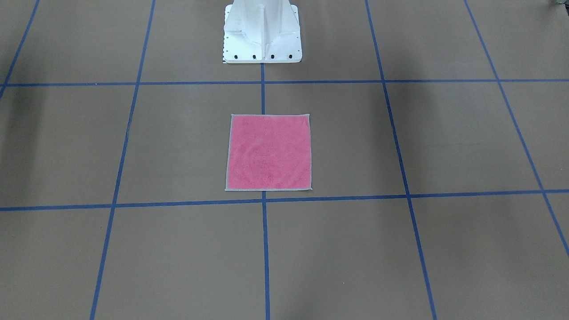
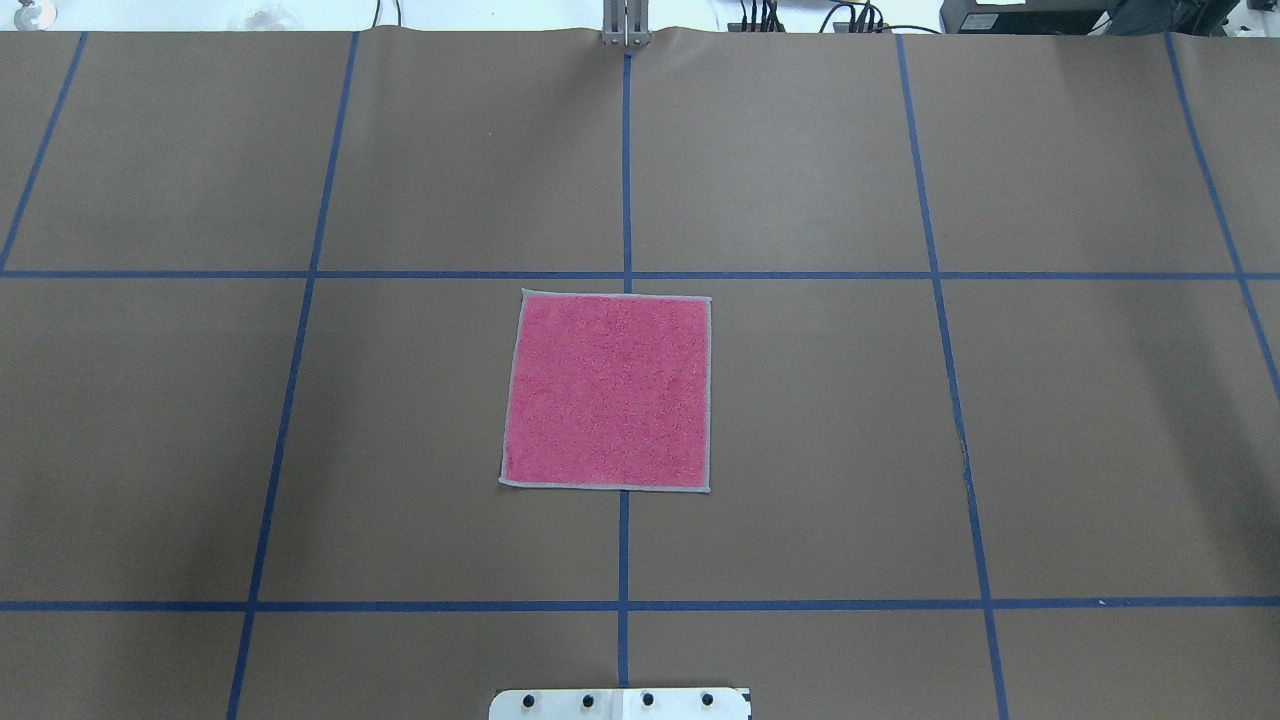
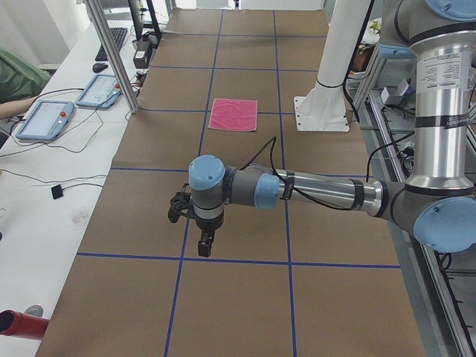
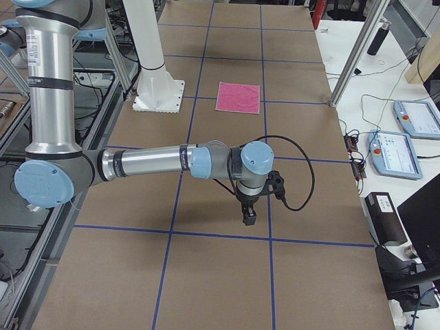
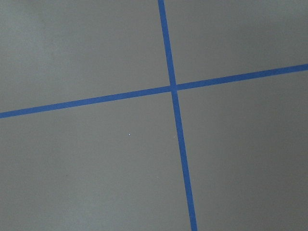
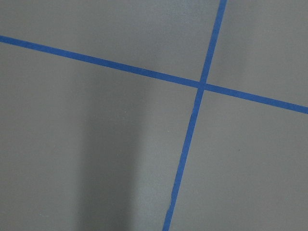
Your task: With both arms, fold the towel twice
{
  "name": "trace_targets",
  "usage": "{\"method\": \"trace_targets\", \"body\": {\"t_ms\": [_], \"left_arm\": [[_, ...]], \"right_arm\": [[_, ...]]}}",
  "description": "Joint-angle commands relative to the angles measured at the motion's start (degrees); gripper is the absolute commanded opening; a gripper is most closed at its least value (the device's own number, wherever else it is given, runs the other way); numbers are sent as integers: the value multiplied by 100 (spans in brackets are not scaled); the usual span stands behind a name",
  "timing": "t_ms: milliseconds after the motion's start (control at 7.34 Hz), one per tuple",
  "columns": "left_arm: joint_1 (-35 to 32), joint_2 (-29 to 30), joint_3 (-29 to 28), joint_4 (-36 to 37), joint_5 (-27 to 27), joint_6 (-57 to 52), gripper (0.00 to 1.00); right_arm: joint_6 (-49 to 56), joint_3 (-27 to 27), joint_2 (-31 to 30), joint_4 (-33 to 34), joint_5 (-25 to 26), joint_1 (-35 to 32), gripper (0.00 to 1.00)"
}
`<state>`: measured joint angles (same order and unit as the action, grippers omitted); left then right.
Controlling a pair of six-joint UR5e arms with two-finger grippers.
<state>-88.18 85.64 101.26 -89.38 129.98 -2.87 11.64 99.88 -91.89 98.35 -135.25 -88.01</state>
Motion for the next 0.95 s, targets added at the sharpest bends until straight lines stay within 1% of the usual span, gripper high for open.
{"method": "trace_targets", "body": {"t_ms": [0, 272, 409, 545, 681, 817], "left_arm": [[3, 5, 8, 0, 27, 14, 100], [3, 5, 26, 9, 27, 14, 100], [3, 14, 104, 9, 45, 23, 100], [3, 171, 148, 9, 54, 23, 100], [46, 642, -8, 0, 36, 41, 100], [169, 1213, -140, 17, 19, 50, 100]], "right_arm": [[5, 5, 4, 0, -1, -6, 100], [5, 14, 4, 0, -1, -6, 100], [-4, 110, 31, 0, -1, -6, 100], [-13, 302, 153, 0, -1, -6, 100], [-404, 278, 528, 52, 25, -6, 100], [-1305, 217, 828, 44, 42, 47, 100]]}}
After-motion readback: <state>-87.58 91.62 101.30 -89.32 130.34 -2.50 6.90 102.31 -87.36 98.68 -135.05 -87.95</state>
